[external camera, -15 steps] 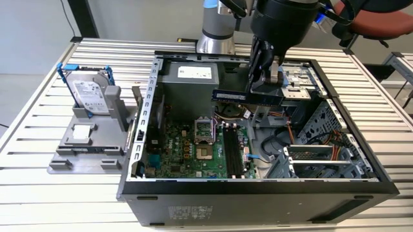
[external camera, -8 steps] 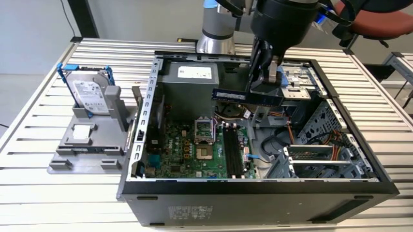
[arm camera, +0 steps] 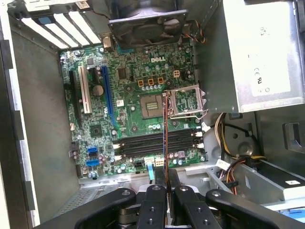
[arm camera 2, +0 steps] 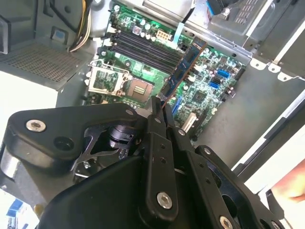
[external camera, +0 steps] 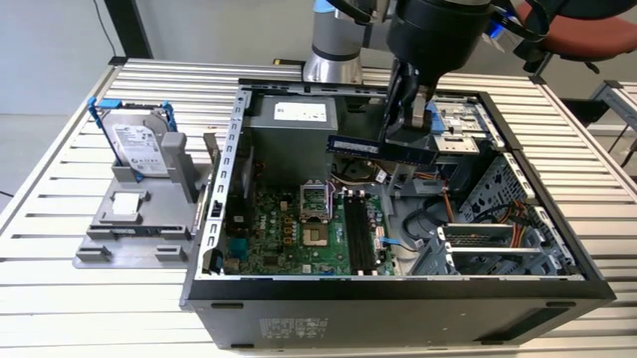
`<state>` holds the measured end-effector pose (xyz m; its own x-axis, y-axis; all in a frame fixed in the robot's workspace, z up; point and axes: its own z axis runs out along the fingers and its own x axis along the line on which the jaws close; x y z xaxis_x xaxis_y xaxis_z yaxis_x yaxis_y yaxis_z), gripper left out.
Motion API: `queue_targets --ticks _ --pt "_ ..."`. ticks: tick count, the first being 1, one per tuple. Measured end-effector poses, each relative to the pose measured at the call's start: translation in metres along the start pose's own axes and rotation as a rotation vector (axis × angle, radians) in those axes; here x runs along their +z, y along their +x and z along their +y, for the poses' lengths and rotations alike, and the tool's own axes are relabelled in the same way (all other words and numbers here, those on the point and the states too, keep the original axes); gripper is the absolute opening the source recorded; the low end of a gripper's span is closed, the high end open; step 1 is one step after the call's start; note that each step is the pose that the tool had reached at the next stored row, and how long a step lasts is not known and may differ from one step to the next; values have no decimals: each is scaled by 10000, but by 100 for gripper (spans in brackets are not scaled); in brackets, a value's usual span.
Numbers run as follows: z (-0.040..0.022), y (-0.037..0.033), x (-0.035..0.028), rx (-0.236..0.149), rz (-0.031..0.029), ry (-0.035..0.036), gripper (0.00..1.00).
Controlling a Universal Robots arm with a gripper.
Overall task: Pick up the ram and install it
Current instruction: 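Insert the ram into the slot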
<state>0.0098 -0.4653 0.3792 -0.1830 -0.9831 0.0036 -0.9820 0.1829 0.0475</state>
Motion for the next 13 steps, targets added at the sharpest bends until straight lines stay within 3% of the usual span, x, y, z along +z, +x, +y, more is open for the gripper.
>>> queue_targets --ticks 13 --pt "0 0 0 852 -41 -3 0"
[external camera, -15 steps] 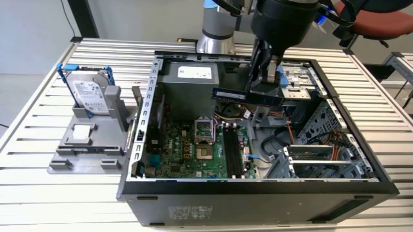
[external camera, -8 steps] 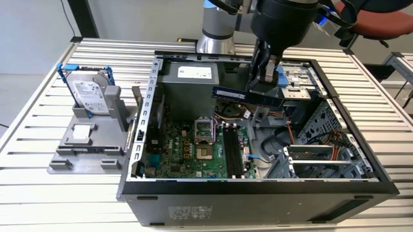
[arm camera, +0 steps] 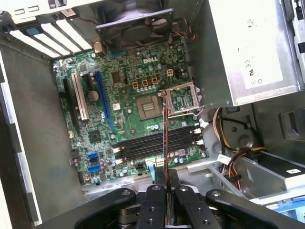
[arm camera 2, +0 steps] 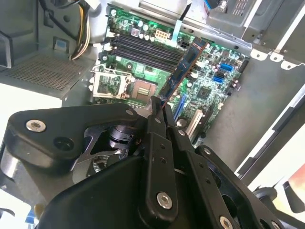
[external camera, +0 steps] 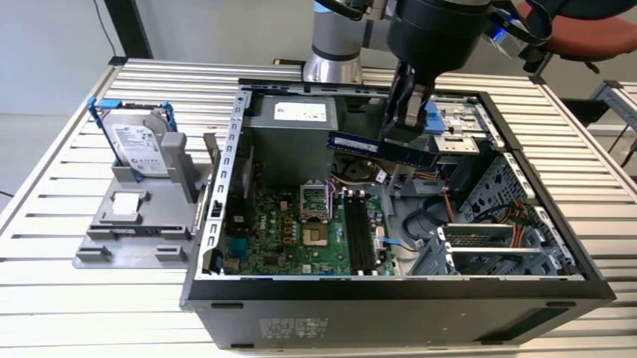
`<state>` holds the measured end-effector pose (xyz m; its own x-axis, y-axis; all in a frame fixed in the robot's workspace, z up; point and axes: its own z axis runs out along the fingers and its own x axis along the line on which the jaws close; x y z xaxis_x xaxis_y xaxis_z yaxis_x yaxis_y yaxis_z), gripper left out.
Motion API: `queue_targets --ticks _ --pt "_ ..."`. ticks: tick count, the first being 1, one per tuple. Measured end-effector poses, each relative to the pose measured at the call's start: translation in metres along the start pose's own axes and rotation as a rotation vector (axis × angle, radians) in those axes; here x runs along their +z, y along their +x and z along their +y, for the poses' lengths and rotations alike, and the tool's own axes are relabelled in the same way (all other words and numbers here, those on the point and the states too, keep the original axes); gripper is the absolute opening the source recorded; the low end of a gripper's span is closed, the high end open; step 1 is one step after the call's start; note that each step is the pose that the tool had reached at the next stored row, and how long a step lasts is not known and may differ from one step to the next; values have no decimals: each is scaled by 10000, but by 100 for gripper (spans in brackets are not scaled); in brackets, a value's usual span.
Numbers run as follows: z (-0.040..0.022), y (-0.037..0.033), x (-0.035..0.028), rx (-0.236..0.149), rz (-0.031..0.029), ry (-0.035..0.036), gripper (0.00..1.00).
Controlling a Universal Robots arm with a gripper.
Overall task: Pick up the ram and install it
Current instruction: 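Insert the ram into the slot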
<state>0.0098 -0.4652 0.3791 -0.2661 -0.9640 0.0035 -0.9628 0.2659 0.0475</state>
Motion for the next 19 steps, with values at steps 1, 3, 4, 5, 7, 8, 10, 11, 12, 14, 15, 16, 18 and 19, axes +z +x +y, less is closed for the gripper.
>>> queue_targets --ticks 1,3,4,5,7,8,10,11,12,14,15,16,18,19 --pt "0 0 0 62 -3 0 0" --pt "0 0 0 192 -9 -1 0" --pt "0 0 0 250 -11 -1 0" --pt "0 0 0 308 -14 -1 0" --pt "0 0 0 439 -20 -1 0" --pt "0 0 0 499 -23 -2 0" --pt "0 0 0 615 -28 -2 0" --pt "0 0 0 673 -32 -2 0" --pt "0 0 0 734 -34 -3 0" --pt "0 0 0 850 -40 -3 0" --pt "0 0 0 911 -43 -4 0" --pt "0 0 0 966 -45 -4 0" --pt "0 0 0 1090 -52 -4 0" --pt "0 0 0 1152 -54 -4 0"
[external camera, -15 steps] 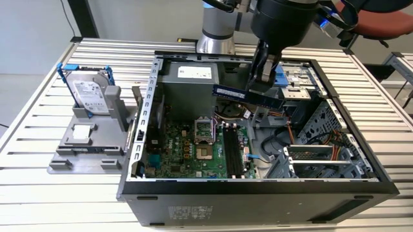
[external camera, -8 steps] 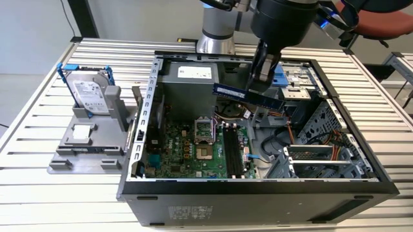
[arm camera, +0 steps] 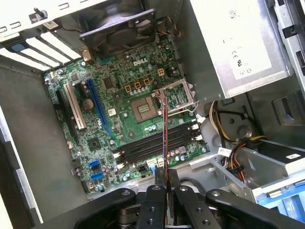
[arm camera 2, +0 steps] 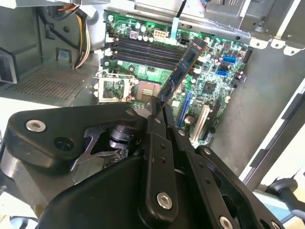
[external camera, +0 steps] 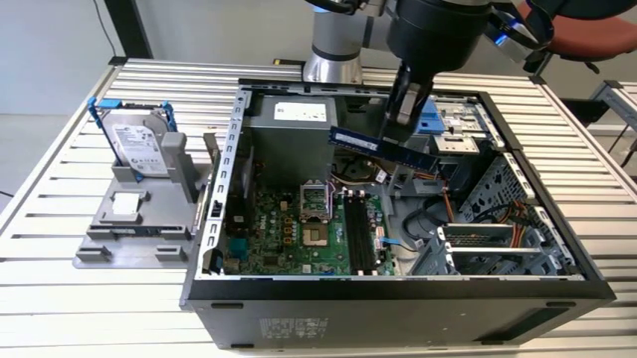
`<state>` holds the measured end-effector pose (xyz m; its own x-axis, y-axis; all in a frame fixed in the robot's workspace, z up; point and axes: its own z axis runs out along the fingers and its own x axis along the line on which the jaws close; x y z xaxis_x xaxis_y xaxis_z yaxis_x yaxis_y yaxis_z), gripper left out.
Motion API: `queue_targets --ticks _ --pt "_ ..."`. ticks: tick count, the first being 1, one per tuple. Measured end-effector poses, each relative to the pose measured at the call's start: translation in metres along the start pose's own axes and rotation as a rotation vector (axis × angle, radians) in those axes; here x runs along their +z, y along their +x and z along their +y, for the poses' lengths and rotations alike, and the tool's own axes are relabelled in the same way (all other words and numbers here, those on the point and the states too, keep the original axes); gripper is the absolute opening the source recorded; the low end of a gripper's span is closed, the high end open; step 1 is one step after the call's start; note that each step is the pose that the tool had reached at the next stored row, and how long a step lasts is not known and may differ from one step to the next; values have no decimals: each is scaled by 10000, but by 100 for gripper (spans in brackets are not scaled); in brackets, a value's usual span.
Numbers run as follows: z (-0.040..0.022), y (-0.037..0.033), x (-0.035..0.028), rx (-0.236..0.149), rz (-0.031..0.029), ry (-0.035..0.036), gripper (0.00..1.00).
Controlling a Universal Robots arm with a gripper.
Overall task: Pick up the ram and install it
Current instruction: 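Insert the ram into the slot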
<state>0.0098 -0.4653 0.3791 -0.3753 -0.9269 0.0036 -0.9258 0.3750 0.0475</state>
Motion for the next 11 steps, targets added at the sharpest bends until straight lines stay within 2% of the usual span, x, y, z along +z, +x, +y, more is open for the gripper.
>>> queue_targets --ticks 11 --pt "0 0 0 640 -30 -2 0"
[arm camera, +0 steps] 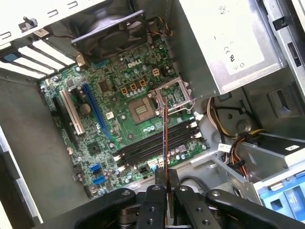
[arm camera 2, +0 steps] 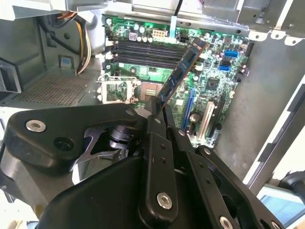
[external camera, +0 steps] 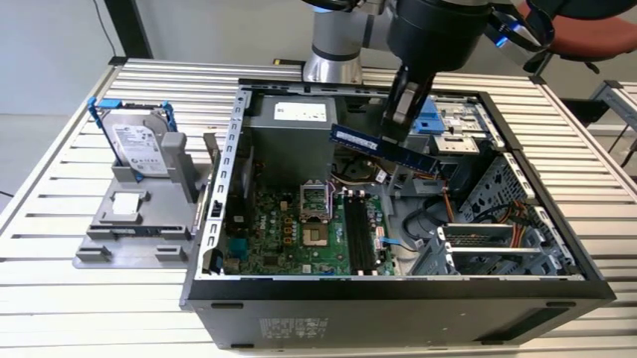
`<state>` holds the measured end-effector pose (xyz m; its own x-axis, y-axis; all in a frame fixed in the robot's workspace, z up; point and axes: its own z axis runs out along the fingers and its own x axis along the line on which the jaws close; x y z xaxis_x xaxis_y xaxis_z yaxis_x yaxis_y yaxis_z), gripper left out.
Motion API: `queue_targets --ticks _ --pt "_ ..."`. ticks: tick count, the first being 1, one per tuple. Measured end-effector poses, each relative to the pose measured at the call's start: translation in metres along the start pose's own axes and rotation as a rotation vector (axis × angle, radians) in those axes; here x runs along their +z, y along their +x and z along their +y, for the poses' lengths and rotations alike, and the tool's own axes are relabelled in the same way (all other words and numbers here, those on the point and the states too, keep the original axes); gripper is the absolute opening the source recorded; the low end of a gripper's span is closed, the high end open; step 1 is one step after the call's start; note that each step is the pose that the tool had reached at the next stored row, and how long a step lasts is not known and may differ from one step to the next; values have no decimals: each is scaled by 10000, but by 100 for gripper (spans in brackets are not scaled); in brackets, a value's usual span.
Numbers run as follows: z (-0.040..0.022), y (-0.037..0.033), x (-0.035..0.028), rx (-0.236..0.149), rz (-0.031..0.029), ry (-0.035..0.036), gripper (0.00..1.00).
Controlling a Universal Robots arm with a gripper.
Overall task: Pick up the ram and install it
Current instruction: 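Insert the ram into the slot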
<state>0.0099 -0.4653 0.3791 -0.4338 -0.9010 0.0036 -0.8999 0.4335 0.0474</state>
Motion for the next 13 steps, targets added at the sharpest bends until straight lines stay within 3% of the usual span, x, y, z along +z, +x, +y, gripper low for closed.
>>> queue_targets --ticks 13 --pt "1 1 0 617 -29 -2 0"
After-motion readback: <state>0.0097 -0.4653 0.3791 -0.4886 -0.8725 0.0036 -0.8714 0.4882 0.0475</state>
